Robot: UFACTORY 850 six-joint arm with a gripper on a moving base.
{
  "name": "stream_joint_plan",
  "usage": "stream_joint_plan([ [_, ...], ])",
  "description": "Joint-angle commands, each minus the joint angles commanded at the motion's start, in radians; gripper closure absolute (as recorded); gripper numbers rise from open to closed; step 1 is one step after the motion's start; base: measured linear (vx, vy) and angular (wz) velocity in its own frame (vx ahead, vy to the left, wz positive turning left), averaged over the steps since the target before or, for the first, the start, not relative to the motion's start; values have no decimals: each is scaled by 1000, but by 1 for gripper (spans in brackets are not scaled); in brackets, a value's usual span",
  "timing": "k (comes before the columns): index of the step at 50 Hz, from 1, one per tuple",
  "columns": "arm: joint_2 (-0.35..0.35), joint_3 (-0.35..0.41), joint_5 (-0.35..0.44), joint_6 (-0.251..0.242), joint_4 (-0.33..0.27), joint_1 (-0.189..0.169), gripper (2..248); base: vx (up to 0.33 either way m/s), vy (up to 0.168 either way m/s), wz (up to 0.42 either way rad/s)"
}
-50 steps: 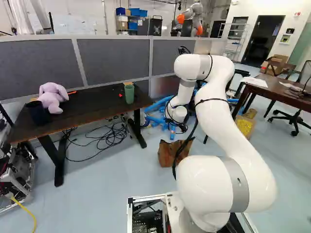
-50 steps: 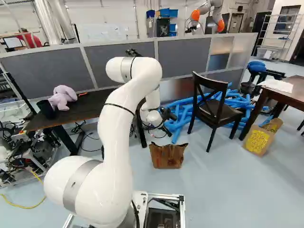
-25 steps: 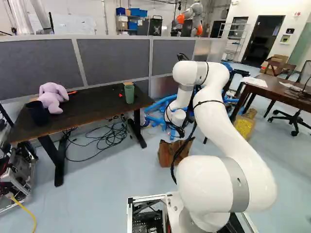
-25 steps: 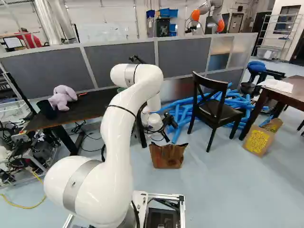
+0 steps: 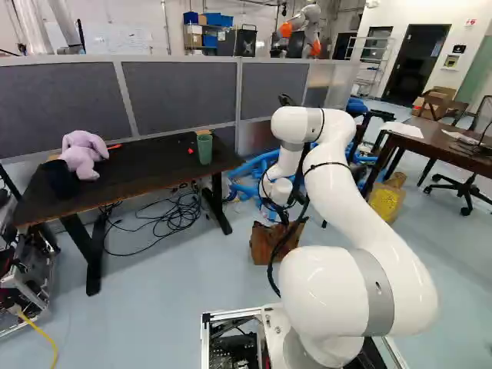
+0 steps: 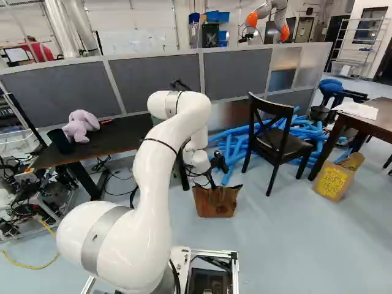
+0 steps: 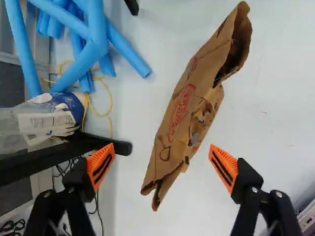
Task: Pick up the bag on the ground and place it on the table
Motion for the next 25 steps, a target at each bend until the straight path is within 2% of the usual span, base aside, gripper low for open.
stream_joint_plan([
  [25, -101, -101, -79, 0, 0, -49, 3, 0, 0, 0],
])
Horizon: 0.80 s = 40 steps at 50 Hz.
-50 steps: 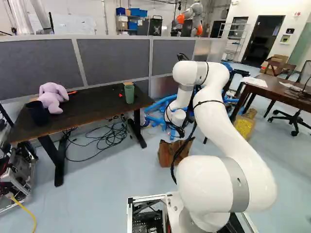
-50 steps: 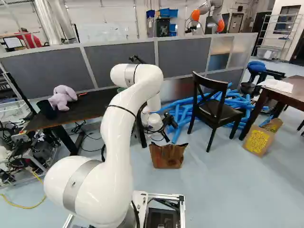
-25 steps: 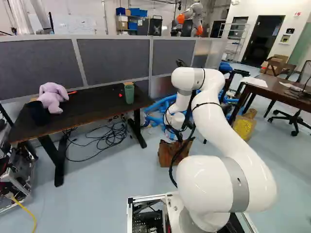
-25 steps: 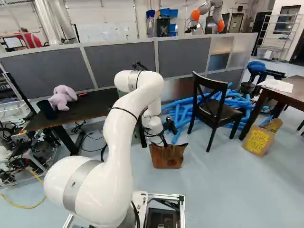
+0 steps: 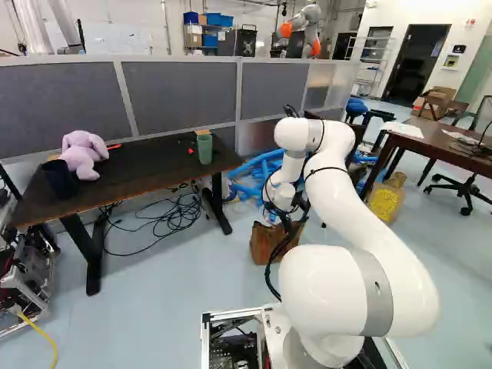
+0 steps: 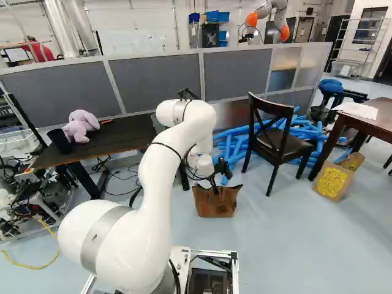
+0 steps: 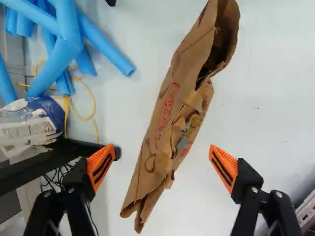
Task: Pick up the bag on the ground and place it on the table
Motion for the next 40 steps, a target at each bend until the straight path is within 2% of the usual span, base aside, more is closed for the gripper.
stream_joint_plan([
  [26, -118, -140, -112, 0, 0, -65, 3, 0, 0, 0],
  [40, -193, -247, -163, 0, 0, -79, 3, 0, 0, 0],
])
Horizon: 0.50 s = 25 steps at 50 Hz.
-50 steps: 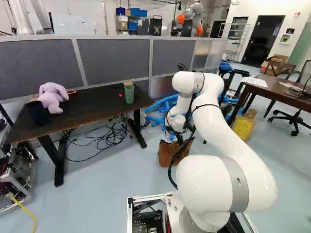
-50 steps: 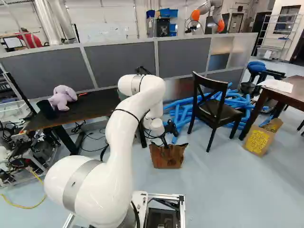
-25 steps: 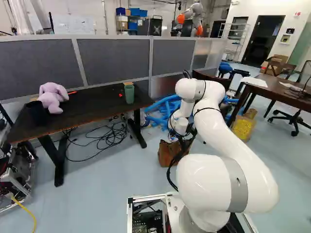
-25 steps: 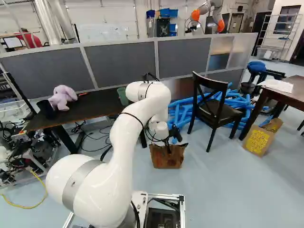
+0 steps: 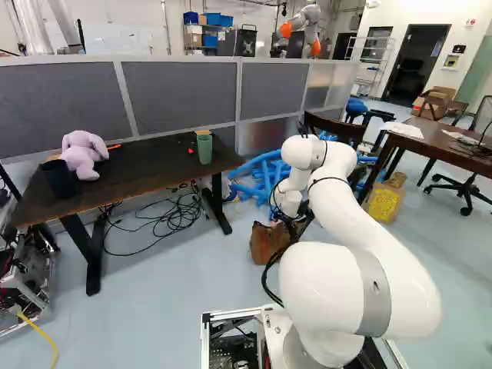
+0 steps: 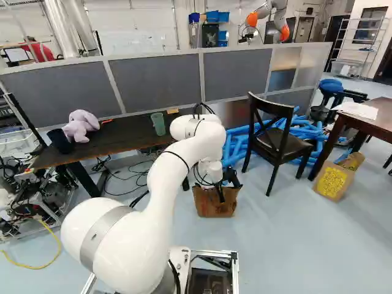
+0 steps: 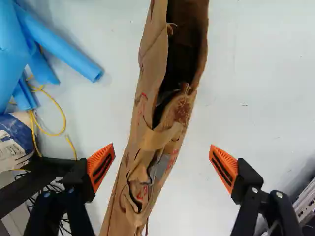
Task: Pick up the bag on the ground and place it on the table
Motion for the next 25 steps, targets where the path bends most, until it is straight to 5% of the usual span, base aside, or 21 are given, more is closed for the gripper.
stream_joint_plan([
  [23, -76, -105, -8, 0, 0, 2, 9, 0, 0, 0],
  [24, -76, -105, -8, 0, 0, 2, 46, 0, 0, 0],
  [25, -76, -105, -8, 0, 0, 2, 46, 0, 0, 0],
])
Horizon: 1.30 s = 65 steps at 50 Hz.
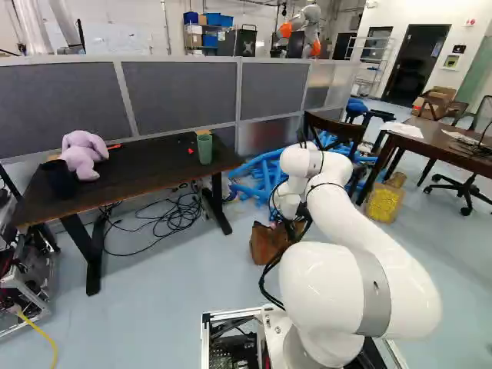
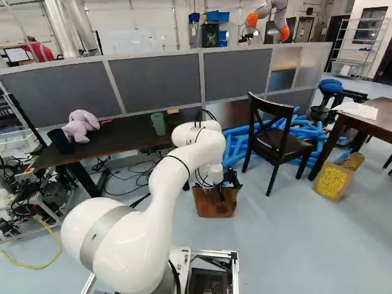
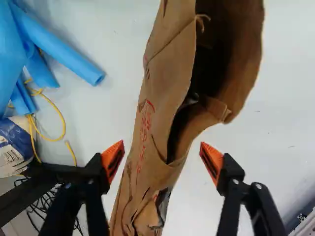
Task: Pick up the bag on the ground and place it on the table
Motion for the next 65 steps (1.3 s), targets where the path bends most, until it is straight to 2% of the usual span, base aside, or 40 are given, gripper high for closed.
stream_joint_plan([
  [3, 0, -1, 0, 0, 0, 0, 46, 0, 0, 0],
  [4, 0, -1, 0, 0, 0, 0, 83, 0, 0, 0],
  [9, 0, -1, 0, 0, 0, 0, 83, 0, 0, 0],
  [10, 0, -1, 0, 0, 0, 0, 121, 0, 0, 0],
  [14, 0, -1, 0, 0, 0, 0, 121, 0, 0, 0],
  [15, 0, -1, 0, 0, 0, 0, 158, 0, 0, 0],
  [19, 0, -1, 0, 0, 0, 0, 158, 0, 0, 0],
  [20, 0, -1, 0, 0, 0, 0, 195, 0, 0, 0],
  [24, 0, -1, 0, 0, 0, 0, 195, 0, 0, 0],
  [25, 0, -1, 0, 0, 0, 0, 224, 0, 0, 0],
  [41, 32, 33, 0, 0, 0, 1, 225, 0, 0, 0],
  [65, 143, 172, -8, 0, -2, 19, 225, 0, 0, 0],
])
